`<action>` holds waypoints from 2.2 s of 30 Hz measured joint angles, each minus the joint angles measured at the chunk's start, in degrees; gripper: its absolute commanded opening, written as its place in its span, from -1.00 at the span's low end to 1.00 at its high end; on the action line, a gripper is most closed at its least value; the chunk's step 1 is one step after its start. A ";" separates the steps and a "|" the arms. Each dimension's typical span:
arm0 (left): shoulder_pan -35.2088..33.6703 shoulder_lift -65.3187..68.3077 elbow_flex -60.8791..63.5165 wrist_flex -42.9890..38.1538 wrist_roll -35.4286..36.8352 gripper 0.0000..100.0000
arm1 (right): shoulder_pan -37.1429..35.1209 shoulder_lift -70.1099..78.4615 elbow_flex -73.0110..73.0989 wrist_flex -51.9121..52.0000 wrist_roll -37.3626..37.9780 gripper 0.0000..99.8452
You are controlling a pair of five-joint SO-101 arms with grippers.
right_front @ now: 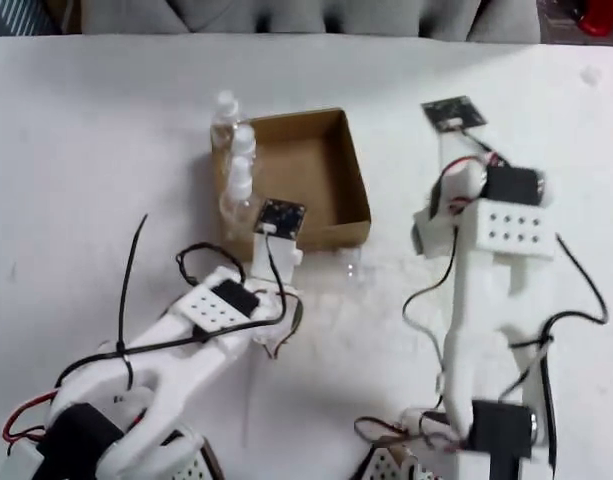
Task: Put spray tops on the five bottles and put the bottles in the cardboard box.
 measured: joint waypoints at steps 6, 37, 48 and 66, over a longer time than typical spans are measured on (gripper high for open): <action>-3.87 -5.01 0.18 0.00 -1.93 -0.96 | -5.19 -12.75 9.93 -7.74 -5.36 -0.96; -37.54 -68.92 17.23 1.41 9.67 -0.96 | -40.62 -63.82 62.77 -51.87 -13.36 -0.96; -48.00 -81.85 17.32 1.41 22.42 -0.95 | -44.84 -79.21 75.78 -57.58 -13.45 -0.96; -62.07 -84.22 18.99 -16.18 34.64 -0.96 | -49.58 -82.11 84.92 -64.88 -13.45 -0.96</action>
